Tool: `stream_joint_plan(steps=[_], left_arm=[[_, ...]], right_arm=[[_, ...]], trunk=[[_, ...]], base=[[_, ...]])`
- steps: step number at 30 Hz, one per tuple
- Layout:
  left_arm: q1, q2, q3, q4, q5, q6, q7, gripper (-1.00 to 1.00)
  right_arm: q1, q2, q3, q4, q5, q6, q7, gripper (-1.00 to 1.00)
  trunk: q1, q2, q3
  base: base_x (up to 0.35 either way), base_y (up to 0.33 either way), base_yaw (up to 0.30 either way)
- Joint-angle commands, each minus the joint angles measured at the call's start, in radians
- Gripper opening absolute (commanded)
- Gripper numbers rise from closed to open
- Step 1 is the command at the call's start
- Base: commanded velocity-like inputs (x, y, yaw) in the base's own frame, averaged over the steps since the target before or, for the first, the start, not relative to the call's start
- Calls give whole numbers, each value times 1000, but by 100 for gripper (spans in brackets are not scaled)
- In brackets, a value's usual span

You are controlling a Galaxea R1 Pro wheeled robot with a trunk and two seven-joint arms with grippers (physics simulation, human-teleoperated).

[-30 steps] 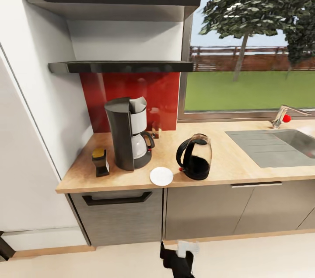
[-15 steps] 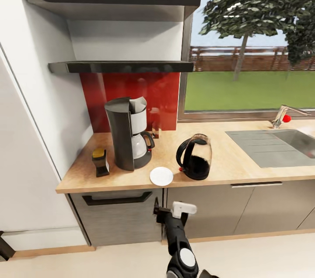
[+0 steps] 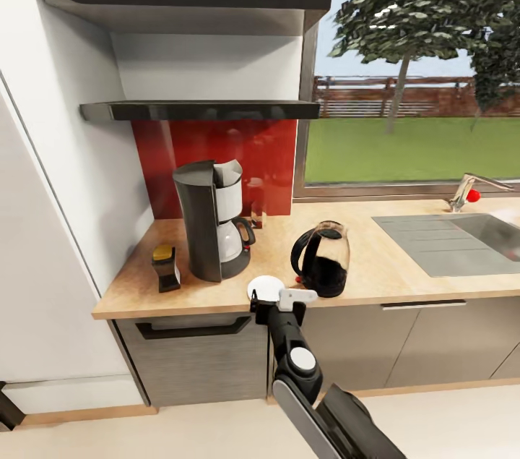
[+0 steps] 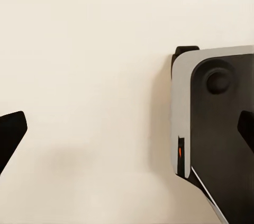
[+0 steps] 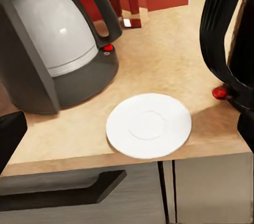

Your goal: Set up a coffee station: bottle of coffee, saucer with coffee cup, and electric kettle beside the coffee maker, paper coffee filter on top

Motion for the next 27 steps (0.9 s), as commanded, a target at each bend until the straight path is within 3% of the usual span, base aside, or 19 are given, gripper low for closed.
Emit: stream_joint_plan(steps=[1, 4, 10, 23, 27], left_arm=[[-1, 0, 7, 0, -10, -4, -5, 100], [-1, 0, 5, -1, -10, -5, -5, 100], [-1, -2, 4, 4, -15, -2, -6, 100], [13, 1, 5, 63, -158, 13, -5, 100], [15, 5, 8, 65, -167, 15, -4, 100]], right_arm=[[-3, 2, 1, -1, 20, 7, -7, 100], [-4, 3, 3, 1, 46, 8, -8, 100], [-4, 4, 4, 7, 53, 7, -10, 100], [-4, 3, 1, 24, 54, 7, -10, 100], [-4, 3, 0, 53, 54, 5, -10, 100]], trunk=[[1, -2, -2], [1, -2, -2], [1, -2, -2], [1, -2, -2], [1, -2, -2]], base=[[0, 0, 0], [0, 0, 0], [0, 0, 0], [0, 0, 0], [31, 0, 0]])
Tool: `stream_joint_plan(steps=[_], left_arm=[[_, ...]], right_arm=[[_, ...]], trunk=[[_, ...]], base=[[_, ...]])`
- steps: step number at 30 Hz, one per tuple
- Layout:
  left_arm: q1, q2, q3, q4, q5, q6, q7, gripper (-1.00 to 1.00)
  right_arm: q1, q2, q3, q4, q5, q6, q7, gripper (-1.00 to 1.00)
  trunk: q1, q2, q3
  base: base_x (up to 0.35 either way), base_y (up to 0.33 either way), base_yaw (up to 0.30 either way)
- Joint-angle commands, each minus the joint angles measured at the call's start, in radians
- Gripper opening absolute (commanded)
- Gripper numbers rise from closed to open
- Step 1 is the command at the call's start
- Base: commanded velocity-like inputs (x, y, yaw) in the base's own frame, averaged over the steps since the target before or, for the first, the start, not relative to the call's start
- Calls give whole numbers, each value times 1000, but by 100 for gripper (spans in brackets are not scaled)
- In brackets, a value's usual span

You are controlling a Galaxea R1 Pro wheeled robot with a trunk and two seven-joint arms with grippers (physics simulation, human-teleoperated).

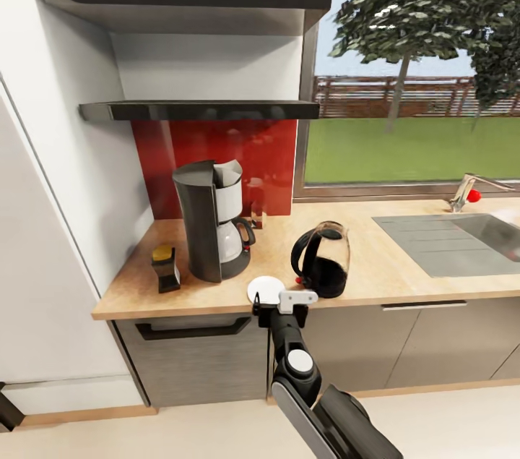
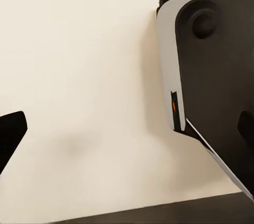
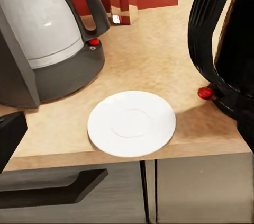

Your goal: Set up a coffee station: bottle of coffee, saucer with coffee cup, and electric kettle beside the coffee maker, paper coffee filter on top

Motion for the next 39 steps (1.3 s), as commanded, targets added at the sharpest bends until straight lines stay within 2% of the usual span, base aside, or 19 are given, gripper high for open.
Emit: stream_joint_plan(steps=[1, 3, 4, 8, 16, 39], left_arm=[[1, 1, 9, -2, -9, -1, -5, 100], [1, -1, 8, -2, -9, 12, -5, 100], [2, -5, 7, -4, -12, 69, -6, 100], [2, -5, 8, -4, -13, 79, -6, 100], [2, -5, 7, -2, -14, 80, -8, 100], [2, -7, 8, 10, -14, 82, -7, 100]], right_arm=[[-2, 0, 2, 9, -4, 5, -7, 100], [-2, -1, 1, 17, -4, 5, -7, 100], [-2, -2, -25, 22, -3, 5, -7, 100], [-2, -2, -46, 22, -4, 5, -6, 100], [-2, 0, -48, 17, -5, 5, -5, 100], [-2, 1, -47, 16, -5, 5, -5, 100]], trunk=[[1, -2, -2], [1, -2, -2], [1, -2, -2], [1, -2, -2], [1, -2, -2], [1, -2, -2]], base=[[89, 0, 0], [98, 0, 0], [215, 0, 0], [123, -17, 0], [153, -126, 0], [4, -3, 0]])
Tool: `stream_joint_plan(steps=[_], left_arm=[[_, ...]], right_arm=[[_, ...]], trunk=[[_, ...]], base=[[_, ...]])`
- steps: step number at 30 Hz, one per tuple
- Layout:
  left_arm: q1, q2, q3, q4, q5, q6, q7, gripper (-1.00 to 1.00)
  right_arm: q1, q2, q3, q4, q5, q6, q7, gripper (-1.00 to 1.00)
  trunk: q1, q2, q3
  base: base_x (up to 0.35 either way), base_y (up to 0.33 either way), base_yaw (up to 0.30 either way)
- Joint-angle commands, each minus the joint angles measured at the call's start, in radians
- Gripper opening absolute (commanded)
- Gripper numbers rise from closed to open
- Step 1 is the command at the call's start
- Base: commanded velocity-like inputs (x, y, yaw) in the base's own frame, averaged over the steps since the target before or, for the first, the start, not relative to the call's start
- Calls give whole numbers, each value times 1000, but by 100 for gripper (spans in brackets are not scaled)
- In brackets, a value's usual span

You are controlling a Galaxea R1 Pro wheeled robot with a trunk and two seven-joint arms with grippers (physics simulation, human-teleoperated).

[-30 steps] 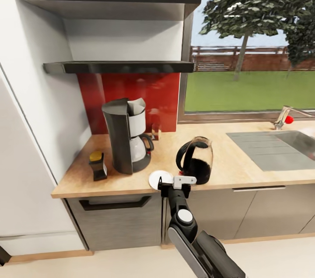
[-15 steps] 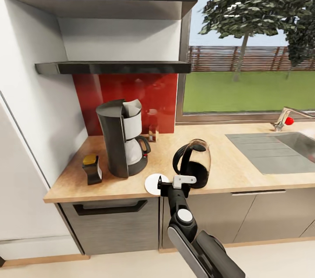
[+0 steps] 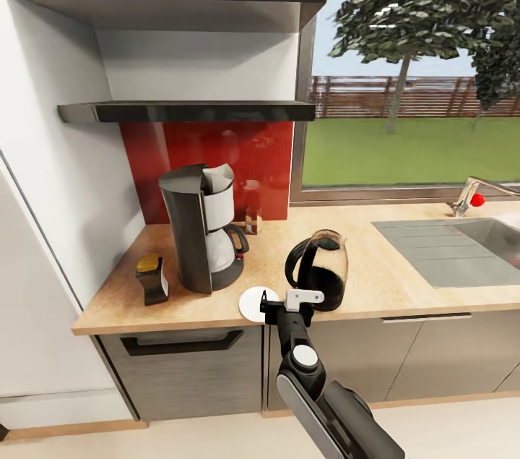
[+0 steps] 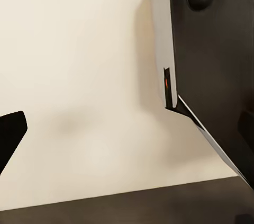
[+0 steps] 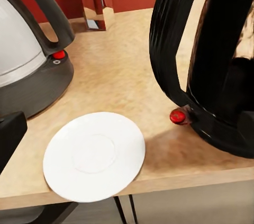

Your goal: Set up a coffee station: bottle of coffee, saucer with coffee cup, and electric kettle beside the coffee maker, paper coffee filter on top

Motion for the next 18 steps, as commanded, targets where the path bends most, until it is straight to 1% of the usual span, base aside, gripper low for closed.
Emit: stream_joint_plan(steps=[1, 5, 7, 8, 9, 10, 14, 16, 18], left_arm=[[0, 0, 9, -2, -10, -3, -5, 100], [6, 2, 8, 2, -10, -2, -5, 100], [20, 3, 7, 2, -11, 10, -4, 100], [23, 3, 7, 2, -11, 27, -3, 100], [25, 3, 7, 2, -11, 51, 5, 100], [27, 1, 7, 2, -11, 71, 32, 100], [28, -1, 9, 2, -9, 84, 95, 100], [28, -1, 11, 2, -9, 84, 113, 100], [28, -1, 10, 1, -9, 82, 116, 100]], right_arm=[[-1, 0, 2, -1, -4, 6, -7, 100], [-1, 0, 1, -2, -4, 6, -7, 100], [-2, 0, 1, -2, -4, 6, -7, 100], [-2, 0, 0, -2, -4, 6, -7, 100], [-2, 0, 0, -2, -4, 6, -7, 100], [-2, 0, 0, -2, -4, 6, -7, 100], [-2, 0, 0, -2, -4, 6, -7, 100], [-2, 0, 0, -1, -4, 6, -7, 100], [-2, 0, 0, -1, -4, 6, -7, 100]], trunk=[[1, -2, -2], [1, -2, -2], [1, -2, -2], [1, -2, -2], [1, -2, -2], [1, -2, -2], [1, -2, -2], [1, -2, -2], [1, -2, -2]], base=[[0, 0, 0], [15, 0, 0], [213, 0, 0], [262, 0, 0], [282, 0, 0], [149, 0, 0], [55, 0, 0], [11, 0, 0], [3, 0, 0]])
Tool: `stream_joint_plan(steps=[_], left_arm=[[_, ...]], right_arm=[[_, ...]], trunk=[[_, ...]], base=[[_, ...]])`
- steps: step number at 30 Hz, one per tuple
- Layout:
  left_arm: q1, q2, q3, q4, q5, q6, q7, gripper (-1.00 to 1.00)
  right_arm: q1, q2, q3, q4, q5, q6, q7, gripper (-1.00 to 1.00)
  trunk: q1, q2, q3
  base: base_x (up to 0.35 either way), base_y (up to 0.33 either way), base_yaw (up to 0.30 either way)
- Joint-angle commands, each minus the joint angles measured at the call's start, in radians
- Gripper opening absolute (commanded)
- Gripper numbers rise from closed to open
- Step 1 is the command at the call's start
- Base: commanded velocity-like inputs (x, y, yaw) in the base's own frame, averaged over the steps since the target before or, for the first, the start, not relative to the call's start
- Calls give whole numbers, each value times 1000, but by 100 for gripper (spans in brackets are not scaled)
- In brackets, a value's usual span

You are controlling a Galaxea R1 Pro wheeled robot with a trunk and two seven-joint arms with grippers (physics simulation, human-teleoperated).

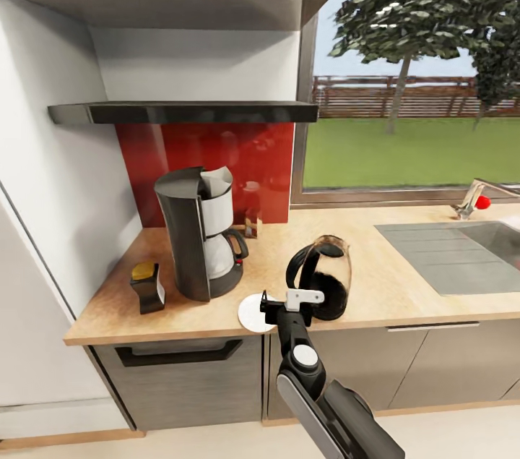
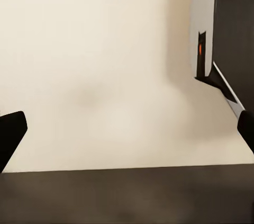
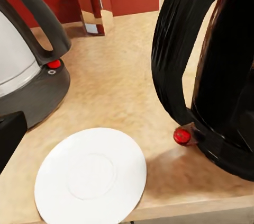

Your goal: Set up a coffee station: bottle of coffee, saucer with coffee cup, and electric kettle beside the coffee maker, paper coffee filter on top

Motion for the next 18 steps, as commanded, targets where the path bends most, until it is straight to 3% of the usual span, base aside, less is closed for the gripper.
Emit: stream_joint_plan(steps=[1, 7, 18], left_arm=[[0, -1, 8, -4, -7, 0, -6, 100], [0, -1, 9, -4, -7, -1, -5, 100], [0, -3, 11, -4, -6, -10, -5, 100]], right_arm=[[-2, 0, 2, -1, -4, 5, -7, 100], [-1, 0, 2, 1, -4, 6, -7, 100], [-1, 0, 2, 2, -4, 6, -7, 100]], trunk=[[1, -2, -2], [1, -2, -2], [1, -2, -2]], base=[[135, 0, 0], [264, 0, 0], [58, -13, 0]])
